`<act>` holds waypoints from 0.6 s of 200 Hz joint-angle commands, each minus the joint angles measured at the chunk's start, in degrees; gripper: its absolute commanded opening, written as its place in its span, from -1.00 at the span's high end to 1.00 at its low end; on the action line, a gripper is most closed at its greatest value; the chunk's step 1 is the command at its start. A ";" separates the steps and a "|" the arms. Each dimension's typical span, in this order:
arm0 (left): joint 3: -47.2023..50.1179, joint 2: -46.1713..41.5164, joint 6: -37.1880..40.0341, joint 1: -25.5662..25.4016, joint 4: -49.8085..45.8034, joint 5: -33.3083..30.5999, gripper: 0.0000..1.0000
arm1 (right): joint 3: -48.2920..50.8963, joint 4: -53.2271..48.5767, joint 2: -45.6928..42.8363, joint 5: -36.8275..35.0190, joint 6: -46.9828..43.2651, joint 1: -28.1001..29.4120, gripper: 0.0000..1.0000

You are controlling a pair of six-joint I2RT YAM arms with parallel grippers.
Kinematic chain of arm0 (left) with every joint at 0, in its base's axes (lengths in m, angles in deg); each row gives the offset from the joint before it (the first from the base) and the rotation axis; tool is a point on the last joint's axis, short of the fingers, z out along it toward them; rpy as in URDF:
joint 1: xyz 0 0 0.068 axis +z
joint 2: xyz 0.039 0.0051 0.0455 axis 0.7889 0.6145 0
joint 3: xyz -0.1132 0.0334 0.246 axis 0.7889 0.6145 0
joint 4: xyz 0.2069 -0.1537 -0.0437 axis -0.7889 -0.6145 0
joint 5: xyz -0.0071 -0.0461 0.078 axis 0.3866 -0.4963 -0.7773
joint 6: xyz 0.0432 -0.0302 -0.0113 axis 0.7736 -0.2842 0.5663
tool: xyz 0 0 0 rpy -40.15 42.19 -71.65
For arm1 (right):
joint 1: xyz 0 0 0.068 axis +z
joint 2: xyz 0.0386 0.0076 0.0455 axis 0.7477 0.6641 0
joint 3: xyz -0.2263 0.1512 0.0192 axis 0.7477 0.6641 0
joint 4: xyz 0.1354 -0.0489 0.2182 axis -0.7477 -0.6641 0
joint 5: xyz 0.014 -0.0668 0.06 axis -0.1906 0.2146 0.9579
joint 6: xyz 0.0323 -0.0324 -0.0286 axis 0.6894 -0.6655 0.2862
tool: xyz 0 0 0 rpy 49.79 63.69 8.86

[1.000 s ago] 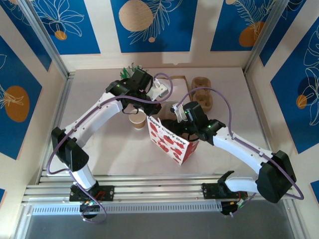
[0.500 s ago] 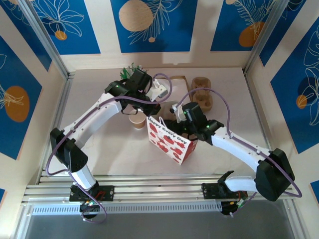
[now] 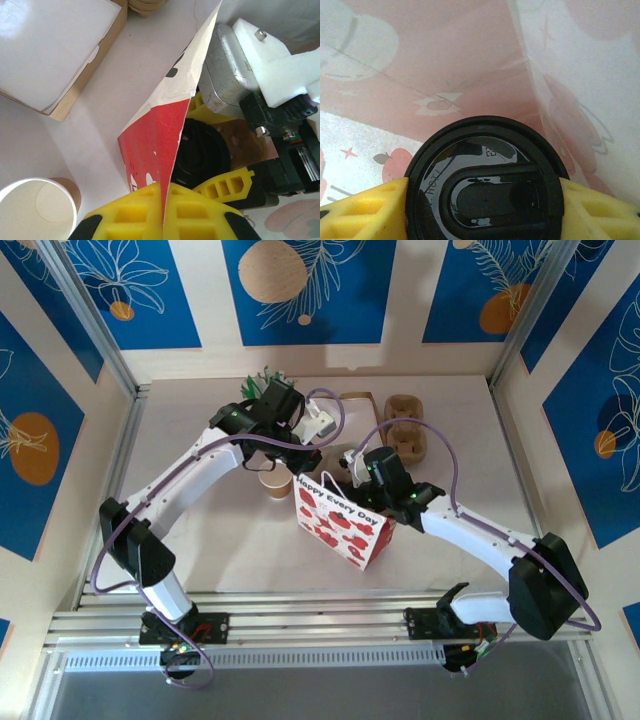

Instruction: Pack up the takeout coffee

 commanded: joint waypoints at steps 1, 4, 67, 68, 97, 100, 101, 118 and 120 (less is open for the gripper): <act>-0.24 -2.59 -0.06 0.36 0.16 0.45 0.94 | 1.71 -1.66 1.48 -1.42 1.48 -0.65 0.19; -0.28 -2.58 -0.05 0.39 0.20 0.45 0.94 | 1.73 -1.69 1.57 -1.42 1.45 -0.65 0.19; -0.43 -2.65 -0.06 0.43 0.30 0.58 0.94 | 2.82 -0.69 2.23 -0.64 1.72 -0.65 0.19; -0.49 -2.57 -0.09 0.44 0.30 0.61 0.94 | 2.86 -0.69 2.27 -0.63 1.73 -0.65 0.19; -0.63 -2.75 -0.15 0.38 0.21 0.80 0.95 | 3.29 -0.44 2.35 -0.32 1.85 -0.56 0.19; -0.63 -2.83 -0.06 0.42 0.21 0.80 0.94 | 3.33 -0.43 2.39 -0.28 1.91 -0.49 0.19; -0.58 -2.88 -0.05 0.39 0.21 0.80 0.95 | 3.38 -0.43 2.40 -0.28 1.91 -0.48 0.19; -0.19 -3.19 -0.05 0.40 0.39 0.71 0.94 | 3.65 -0.52 2.53 -0.41 1.95 -0.36 0.19; -0.05 -3.24 -0.05 0.41 0.39 0.71 0.95 | 3.73 -0.52 2.56 -0.51 1.97 -0.38 0.19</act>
